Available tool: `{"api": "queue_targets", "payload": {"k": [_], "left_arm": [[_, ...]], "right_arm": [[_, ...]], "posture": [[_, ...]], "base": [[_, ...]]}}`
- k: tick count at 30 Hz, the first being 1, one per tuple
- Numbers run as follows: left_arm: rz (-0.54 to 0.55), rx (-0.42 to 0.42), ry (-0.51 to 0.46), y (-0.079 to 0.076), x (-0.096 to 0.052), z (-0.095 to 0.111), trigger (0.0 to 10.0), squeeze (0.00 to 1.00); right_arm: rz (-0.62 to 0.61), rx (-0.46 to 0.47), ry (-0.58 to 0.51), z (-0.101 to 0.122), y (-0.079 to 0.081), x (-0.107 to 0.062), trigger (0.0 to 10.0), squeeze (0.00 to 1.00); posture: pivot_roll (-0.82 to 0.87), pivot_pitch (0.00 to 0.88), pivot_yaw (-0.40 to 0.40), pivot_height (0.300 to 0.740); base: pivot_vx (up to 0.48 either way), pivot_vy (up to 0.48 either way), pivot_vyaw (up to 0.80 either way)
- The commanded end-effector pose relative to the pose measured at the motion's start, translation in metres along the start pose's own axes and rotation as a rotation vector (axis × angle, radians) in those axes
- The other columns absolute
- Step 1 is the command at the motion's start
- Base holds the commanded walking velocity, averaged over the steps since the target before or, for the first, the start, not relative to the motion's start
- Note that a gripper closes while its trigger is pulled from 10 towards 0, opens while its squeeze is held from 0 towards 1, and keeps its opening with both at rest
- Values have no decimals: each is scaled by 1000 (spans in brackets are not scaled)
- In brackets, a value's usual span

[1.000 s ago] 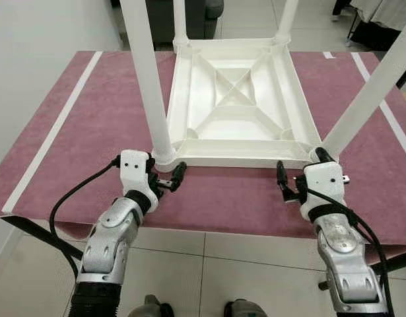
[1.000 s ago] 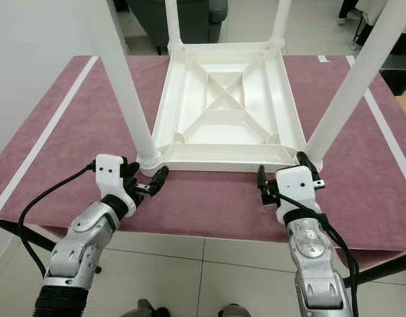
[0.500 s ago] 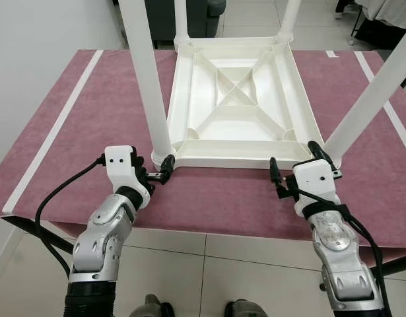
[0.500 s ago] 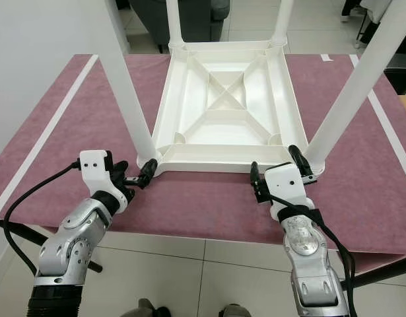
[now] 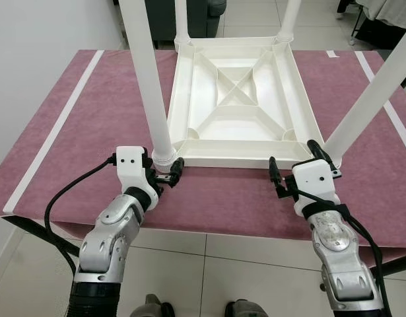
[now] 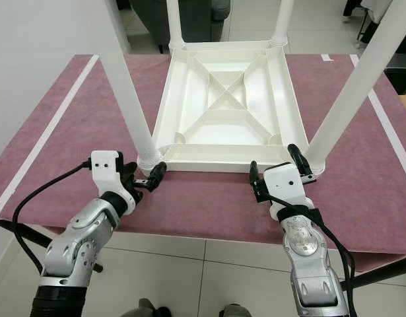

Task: Building children table

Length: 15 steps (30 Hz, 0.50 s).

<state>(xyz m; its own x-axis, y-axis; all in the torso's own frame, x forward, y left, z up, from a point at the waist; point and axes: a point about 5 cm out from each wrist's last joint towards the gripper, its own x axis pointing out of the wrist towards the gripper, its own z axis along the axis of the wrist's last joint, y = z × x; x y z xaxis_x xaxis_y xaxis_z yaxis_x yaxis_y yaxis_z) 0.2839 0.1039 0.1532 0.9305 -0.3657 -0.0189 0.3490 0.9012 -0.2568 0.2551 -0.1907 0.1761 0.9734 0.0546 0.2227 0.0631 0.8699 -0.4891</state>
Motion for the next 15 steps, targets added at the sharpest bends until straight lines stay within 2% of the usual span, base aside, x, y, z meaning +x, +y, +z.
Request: {"api": "queue_targets", "payload": {"k": [1, 3, 11, 15], "left_arm": [[12, 49, -5, 3, -2, 0, 10000, 0], [22, 86, -12, 4, -1, 1, 10000, 0], [29, 99, -17, 6, 0, 3, 10000, 0], [41, 164, -33, 7, 2, 4, 10000, 0]], "right_arm": [[5, -8, -4, 0, 1, 0, 10000, 0], [3, -7, -3, -1, 1, 0, 10000, 0], [3, -5, 0, -2, 2, -1, 10000, 0], [1, 3, 6, -3, 3, -1, 10000, 0]], "posture": [[-109, 96, 112, 740], [-110, 96, 112, 740], [-112, 93, 113, 740], [-113, 92, 113, 740]], "base": [[0, 0, 0], [0, 0, 0], [0, 0, 0], [0, 0, 0]]}}
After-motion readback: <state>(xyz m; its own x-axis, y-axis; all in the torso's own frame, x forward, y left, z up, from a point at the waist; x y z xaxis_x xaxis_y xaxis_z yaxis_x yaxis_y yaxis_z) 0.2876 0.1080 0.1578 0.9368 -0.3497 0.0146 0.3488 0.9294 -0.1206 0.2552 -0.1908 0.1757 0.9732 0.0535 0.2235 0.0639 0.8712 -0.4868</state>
